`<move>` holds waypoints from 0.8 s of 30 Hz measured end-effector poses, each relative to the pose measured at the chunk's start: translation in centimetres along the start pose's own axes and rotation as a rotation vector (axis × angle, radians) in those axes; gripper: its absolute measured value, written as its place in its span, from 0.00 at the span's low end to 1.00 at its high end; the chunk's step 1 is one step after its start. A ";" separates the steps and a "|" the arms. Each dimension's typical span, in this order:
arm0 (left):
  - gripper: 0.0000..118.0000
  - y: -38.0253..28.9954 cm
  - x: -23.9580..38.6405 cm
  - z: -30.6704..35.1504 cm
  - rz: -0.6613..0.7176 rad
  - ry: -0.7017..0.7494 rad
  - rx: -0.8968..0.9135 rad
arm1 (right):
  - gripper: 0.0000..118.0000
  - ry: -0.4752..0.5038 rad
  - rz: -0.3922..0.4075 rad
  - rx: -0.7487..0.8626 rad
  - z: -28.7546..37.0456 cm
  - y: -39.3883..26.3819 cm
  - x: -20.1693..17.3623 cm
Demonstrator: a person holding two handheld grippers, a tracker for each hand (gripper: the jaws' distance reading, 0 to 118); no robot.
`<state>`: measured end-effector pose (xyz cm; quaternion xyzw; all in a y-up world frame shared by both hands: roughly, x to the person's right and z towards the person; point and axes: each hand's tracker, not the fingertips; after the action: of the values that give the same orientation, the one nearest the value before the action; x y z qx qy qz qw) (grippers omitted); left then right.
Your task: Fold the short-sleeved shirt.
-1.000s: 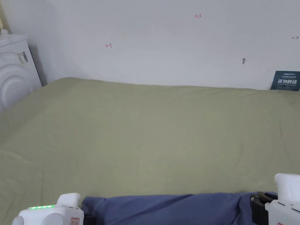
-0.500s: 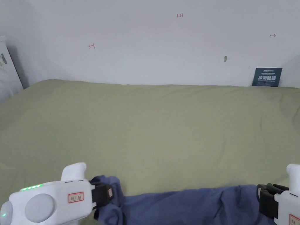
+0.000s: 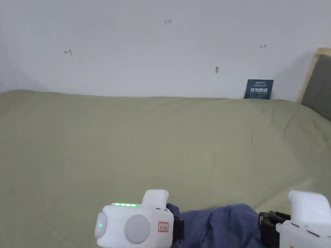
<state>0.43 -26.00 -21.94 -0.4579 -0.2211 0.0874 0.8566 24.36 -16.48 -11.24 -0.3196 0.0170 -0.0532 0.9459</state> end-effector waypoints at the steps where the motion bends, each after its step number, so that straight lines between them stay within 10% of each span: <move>1: 0.41 0.0 0.0 -0.8 0.016 0.005 -0.006 | 0.01 0.001 0.001 -0.002 0.0 -0.1 0.1; 3: 0.76 -0.2 -0.8 -1.5 0.120 -0.016 -0.006 | 0.01 0.006 0.003 -0.009 0.0 -0.5 0.4; 9: 0.80 -0.7 -3.3 2.0 0.308 -0.313 0.176 | 0.01 0.003 -0.005 -0.030 -0.6 -1.3 1.0; 12: 0.79 -1.9 -5.0 3.4 0.291 -0.207 0.256 | 0.01 0.005 -0.014 -0.032 -0.6 -1.5 1.0; 14: 0.55 -2.7 -6.3 3.3 0.324 -0.140 0.252 | 0.01 0.011 -0.011 -0.027 -0.5 -1.6 0.9; 16: 0.00 -3.3 -7.3 2.3 0.390 -0.148 0.220 | 0.01 0.020 -0.004 -0.023 -0.5 -1.6 0.7; 24: 0.00 -4.8 -4.5 -3.8 0.445 -0.090 0.334 | 0.01 0.049 0.009 -0.003 0.6 -1.9 0.2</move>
<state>-2.08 -33.11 -21.13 -0.3433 -0.1357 0.3286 0.8693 24.38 -17.65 -9.62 -0.3197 0.0419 -0.0567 0.9449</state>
